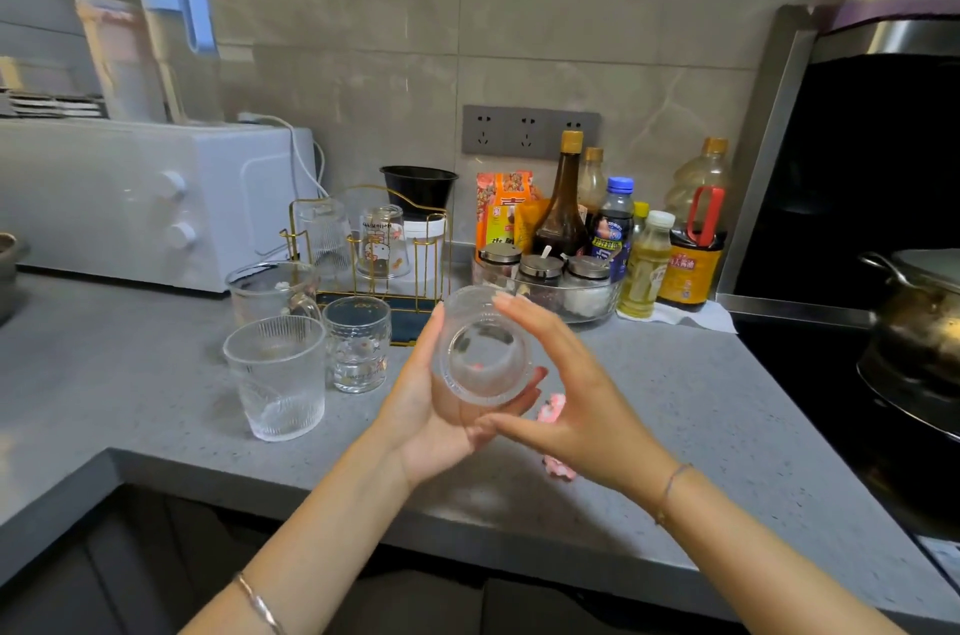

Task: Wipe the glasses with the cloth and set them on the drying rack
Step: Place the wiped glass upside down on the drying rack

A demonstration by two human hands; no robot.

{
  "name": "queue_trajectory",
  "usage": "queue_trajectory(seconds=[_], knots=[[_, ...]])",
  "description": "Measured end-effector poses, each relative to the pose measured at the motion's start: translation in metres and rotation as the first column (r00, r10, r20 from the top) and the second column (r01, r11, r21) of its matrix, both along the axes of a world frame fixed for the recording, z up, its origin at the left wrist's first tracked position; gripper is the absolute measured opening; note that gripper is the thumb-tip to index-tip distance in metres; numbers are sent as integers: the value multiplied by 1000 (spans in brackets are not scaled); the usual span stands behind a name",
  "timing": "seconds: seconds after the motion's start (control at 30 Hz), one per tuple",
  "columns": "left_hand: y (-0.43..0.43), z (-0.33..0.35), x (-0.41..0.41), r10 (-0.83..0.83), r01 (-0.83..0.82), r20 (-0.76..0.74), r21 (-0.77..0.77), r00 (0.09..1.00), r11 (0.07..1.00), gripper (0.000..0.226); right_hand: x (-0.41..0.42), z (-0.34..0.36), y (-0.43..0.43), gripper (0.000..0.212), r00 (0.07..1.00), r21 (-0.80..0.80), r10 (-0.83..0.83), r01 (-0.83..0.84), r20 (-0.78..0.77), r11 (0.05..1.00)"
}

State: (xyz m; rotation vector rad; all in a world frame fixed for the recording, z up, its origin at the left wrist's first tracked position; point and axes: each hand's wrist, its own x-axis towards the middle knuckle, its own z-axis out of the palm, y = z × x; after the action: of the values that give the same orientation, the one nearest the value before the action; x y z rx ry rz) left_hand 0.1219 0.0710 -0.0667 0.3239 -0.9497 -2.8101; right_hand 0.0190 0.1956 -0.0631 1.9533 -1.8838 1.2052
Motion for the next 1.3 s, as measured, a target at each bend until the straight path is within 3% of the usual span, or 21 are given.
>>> queue_trajectory(seconds=[0.17,0.3,0.4,0.43,0.47,0.53,0.57,0.63,0.7,0.77,0.87,0.97,1.07,1.2,1.3], knots=[[-21,20,0,-20,36,98,-168,995,985,84,-13,28,-21,80,990,-62,-83,76,-116,995],[-56,39,-4,11,52,169,-367,985,929,94,-23,58,-42,74,999,-116,-40,39,-3,993],[-84,58,-9,91,48,209,-578,974,815,89,-41,82,-61,71,992,-125,-12,28,125,992],[-90,61,-11,197,-17,192,-672,962,741,79,-48,88,-65,70,984,-114,-10,30,178,993],[-102,67,-16,331,-123,109,-784,937,609,65,-60,96,-76,69,974,-115,-3,30,227,993],[-122,76,-23,524,-282,-132,-935,841,216,46,-82,113,-93,63,943,-131,23,22,333,991],[-137,82,-29,538,-293,-249,-956,805,-5,47,-93,123,-105,59,927,-143,35,20,375,990],[-168,83,-37,519,-147,-323,-925,792,-352,56,-113,138,-126,51,894,-152,42,30,445,988],[-200,80,-49,527,47,-274,-855,804,-516,67,-134,148,-149,47,877,-152,41,37,479,988],[-225,77,-60,530,151,-231,-800,816,-581,85,-152,152,-170,48,874,-136,21,52,485,989],[-252,70,-75,545,215,-192,-775,816,-595,116,-176,152,-202,64,878,-101,-2,57,478,993],[-261,61,-79,528,197,-226,-754,819,-627,104,-190,146,-226,75,874,-72,-20,63,486,995],[-269,52,-85,505,119,-272,-781,819,-613,89,-198,137,-249,64,875,-35,-35,60,483,998],[-274,48,-88,498,77,-302,-792,813,-606,87,-204,121,-267,57,860,13,-59,60,507,998],[-276,46,-89,495,73,-315,-784,810,-616,86,-208,107,-276,67,847,72,-91,63,524,995]])
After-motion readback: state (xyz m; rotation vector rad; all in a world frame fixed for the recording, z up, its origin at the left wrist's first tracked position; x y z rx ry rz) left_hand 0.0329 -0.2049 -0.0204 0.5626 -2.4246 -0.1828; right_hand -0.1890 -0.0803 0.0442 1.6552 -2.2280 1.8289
